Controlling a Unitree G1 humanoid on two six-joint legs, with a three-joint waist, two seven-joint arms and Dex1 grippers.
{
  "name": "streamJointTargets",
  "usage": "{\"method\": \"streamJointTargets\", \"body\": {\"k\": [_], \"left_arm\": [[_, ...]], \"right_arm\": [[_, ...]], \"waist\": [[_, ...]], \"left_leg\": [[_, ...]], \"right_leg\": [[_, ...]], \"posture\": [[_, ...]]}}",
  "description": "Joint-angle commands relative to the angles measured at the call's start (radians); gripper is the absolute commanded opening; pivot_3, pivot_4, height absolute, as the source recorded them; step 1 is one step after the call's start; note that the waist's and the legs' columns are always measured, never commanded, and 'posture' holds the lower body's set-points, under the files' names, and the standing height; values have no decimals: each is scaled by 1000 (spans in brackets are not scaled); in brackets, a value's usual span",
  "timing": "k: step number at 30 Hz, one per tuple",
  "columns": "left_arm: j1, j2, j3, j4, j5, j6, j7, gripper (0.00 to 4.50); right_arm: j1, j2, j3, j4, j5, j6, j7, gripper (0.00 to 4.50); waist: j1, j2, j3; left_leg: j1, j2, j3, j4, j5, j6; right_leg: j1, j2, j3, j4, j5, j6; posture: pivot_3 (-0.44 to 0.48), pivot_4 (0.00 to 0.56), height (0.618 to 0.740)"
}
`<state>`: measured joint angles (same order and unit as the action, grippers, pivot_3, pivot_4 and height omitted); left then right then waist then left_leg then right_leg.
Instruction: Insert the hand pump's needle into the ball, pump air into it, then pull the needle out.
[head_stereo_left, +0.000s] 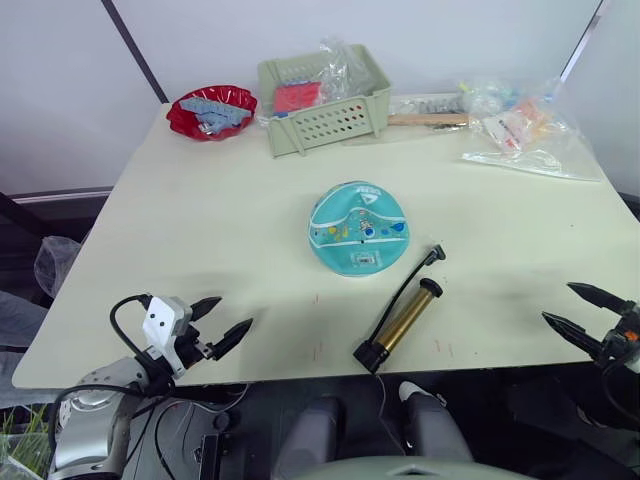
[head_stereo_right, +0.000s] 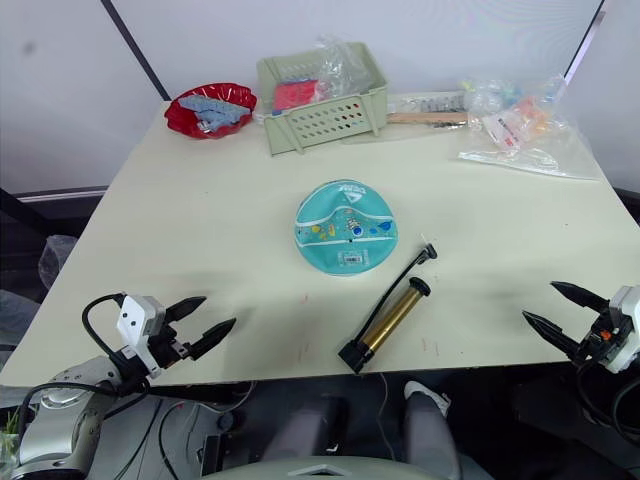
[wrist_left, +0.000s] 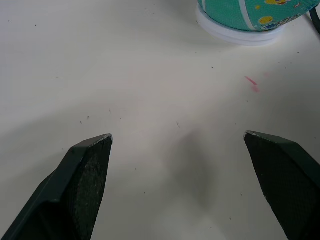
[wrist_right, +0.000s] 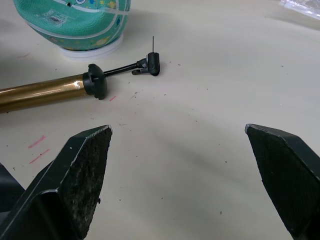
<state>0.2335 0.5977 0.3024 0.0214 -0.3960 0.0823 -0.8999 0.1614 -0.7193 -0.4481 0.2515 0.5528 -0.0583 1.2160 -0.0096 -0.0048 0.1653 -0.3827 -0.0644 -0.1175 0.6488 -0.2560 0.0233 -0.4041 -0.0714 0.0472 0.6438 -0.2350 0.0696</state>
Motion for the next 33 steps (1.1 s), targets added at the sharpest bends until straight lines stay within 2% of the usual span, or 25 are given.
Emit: {"method": "streamJointTargets", "body": {"k": [1, 13, 18, 26, 30, 33], "left_arm": [[13, 5, 14, -1, -9, -27, -18, 4500], [14, 8, 17, 16, -12, -46, -44, 4500], [19, 10, 1, -32, -23, -21, -55, 4500], [19, 14, -53, -180, -25, 52, -49, 4500], [-15, 5, -127, -311, -54, 152, -32, 4500], [-41, 0, -164, -334, -61, 192, -24, 4500]], "right_arm": [[-4, 2, -23, 18, 6, -39, 28, 4483], [-22, 14, -18, 79, 4, -92, 64, 4483], [-19, 11, -17, 56, 12, -95, 83, 4483], [4, 11, -15, -61, 54, -63, 124, 4483], [34, 6, -21, -158, 108, -16, 155, 4483], [54, 6, -27, -205, 130, 15, 161, 4483]], "waist": [[0, 0, 0], [-1, 0, 0], [-1, 0, 0], [0, 0, 0], [1, 0, 0], [4, 0, 0]], "left_leg": [[0, 0, 0, 0, 0, 0], [0, 0, 0, 0, 0, 0], [0, 0, 0, 0, 0, 0], [0, 0, 0, 0, 0, 0], [0, 0, 0, 0, 0, 0], [0, 0, 0, 1, 0, 0]], "right_leg": [[0, 0, 0, 0, 0, 0], [0, 0, 0, 0, 0, 0], [0, 0, 0, 0, 0, 0], [0, 0, 0, 0, 0, 0], [0, 0, 0, 0, 0, 0], [0, 0, 0, 0, 0, 0]], "posture": [[0, 150, 740], [0, 150, 740], [0, 150, 740], [0, 150, 740], [0, 150, 740], [0, 150, 740]]}}
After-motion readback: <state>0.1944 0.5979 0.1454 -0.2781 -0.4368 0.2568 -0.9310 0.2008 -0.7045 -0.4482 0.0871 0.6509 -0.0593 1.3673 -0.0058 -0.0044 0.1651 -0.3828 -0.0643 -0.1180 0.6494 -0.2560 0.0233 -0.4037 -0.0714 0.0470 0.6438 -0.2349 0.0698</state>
